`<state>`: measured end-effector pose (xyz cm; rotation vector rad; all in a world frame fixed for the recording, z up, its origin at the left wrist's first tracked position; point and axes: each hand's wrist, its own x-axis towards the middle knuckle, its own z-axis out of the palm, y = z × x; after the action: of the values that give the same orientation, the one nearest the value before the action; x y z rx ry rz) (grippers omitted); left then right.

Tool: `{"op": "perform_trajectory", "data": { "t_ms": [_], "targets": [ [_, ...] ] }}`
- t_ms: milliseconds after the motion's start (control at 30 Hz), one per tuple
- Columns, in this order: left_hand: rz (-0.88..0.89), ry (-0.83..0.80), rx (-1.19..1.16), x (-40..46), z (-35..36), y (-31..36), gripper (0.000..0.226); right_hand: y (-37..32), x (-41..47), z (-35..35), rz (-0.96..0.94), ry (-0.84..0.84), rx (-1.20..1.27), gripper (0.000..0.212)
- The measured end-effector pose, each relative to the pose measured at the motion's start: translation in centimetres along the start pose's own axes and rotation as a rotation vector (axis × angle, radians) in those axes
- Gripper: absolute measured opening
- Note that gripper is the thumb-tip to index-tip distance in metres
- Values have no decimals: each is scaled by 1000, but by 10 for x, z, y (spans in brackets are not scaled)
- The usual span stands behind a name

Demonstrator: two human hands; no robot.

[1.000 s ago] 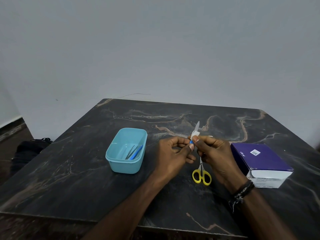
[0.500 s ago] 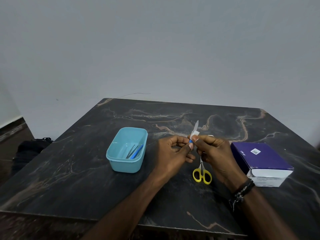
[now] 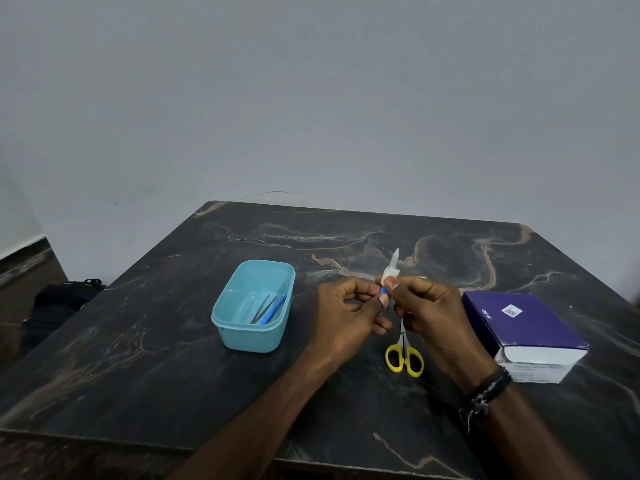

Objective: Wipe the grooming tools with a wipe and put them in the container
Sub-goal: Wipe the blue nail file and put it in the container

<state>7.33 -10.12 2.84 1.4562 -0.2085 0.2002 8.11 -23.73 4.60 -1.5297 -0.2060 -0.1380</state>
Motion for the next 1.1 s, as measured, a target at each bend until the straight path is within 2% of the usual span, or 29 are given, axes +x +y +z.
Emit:
{"op": "perform_trajectory", "data": {
  "t_ms": [167,400,600,800,967,1100],
  "targets": [
    [-19,-63,39,-3,1,1,10,0,2,-3,-1,85,76,17],
    [25,27,21,0,-2,3,8,2,2,2,20,-3,1,17],
    [13,-8,78,-3,1,2,1,1,5,-6,-11,139,89,15],
    [39,60,83,-1,-3,4,5,-1,4,-4,-18,167,124,15],
    [72,192,-52,1,-6,9,8,-1,3,-6,-15,68,61,14],
    [99,278,-133,4,-8,14,13,2,-2,2,-94,-113,-154,17]
  ]
}}
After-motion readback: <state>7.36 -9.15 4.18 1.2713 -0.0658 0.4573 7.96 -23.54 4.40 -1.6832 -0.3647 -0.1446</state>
